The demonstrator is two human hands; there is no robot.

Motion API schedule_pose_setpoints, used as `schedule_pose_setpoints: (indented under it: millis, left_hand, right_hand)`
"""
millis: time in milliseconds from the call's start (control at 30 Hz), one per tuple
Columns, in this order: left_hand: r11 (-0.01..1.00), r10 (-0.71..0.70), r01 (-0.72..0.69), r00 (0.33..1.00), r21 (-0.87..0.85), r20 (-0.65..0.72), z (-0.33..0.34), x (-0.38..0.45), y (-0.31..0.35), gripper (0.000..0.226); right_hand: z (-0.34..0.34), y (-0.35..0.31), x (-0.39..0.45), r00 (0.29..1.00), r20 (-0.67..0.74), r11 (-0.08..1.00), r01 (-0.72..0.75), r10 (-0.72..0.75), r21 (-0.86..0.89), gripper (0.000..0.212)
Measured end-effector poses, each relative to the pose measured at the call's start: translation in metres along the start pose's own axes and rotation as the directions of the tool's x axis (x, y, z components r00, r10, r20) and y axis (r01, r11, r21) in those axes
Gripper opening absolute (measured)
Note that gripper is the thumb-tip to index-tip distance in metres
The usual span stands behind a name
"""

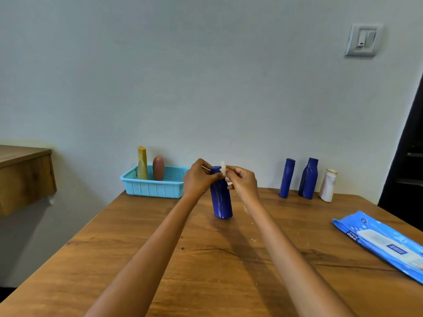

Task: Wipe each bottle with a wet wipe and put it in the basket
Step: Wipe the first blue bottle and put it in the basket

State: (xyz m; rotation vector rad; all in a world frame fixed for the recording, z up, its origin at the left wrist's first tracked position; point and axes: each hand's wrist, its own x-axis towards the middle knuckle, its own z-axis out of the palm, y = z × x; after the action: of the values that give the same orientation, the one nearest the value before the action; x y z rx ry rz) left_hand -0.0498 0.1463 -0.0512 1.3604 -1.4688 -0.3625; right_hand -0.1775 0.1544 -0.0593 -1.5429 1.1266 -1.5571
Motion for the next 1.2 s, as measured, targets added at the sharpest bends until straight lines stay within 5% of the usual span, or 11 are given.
schedule_pose_setpoints:
  millis: [100,233,300,433,533,700,933,1100,1200]
  left_hand:
    - [1.0,-0.003,0.003,1.0,-0.006,-0.007,0.002,0.0,0.0,0.05]
    - [0.994,0.031,-0.034,0.999,0.108,0.035,-0.002,0.001,-0.002,0.044]
    - [0.988,0.038,-0.046,0.998,0.147,0.051,-0.003,0.002,-0.001,0.037]
    - [0.982,0.04,-0.049,0.998,0.183,0.057,-0.007,0.004,0.001,0.027]
    - [0.983,0.04,-0.056,0.995,0.176,0.091,-0.012,0.008,0.002,0.024]
    - [0.982,-0.02,0.067,0.965,-0.175,0.262,-0.019,0.008,0.002,0.011]
    - [0.991,0.005,0.033,0.962,-0.132,0.274,-0.019,0.01,0.0,0.022]
    - [0.996,-0.006,0.02,0.989,-0.089,0.15,-0.012,0.009,0.0,0.019]
    - [1.0,-0.011,0.011,0.999,-0.003,0.051,-0.012,0.005,0.002,0.014]
  right_hand:
    - [-0.005,0.006,0.0,0.999,0.02,0.998,-0.033,0.034,-0.06,0.019]
    - [-0.015,0.018,0.003,0.941,0.235,0.905,-0.133,0.244,-0.405,0.021]
    - [-0.016,0.023,0.005,0.952,0.194,0.87,-0.118,0.236,-0.478,0.015]
    - [-0.013,0.004,0.01,0.999,-0.02,0.978,-0.032,0.029,-0.207,0.018]
    - [-0.008,-0.007,0.011,0.999,-0.022,0.997,-0.036,0.034,-0.061,0.017]
    - [0.002,0.002,0.005,0.988,0.07,0.986,-0.129,0.137,-0.104,0.017]
    - [-0.013,0.006,0.001,0.946,0.155,0.9,-0.207,0.283,-0.383,0.007]
    - [-0.001,-0.015,0.005,0.992,0.046,0.993,-0.119,0.12,-0.011,0.014]
    - [0.009,-0.021,0.001,0.998,0.03,0.998,-0.063,0.063,-0.017,0.016]
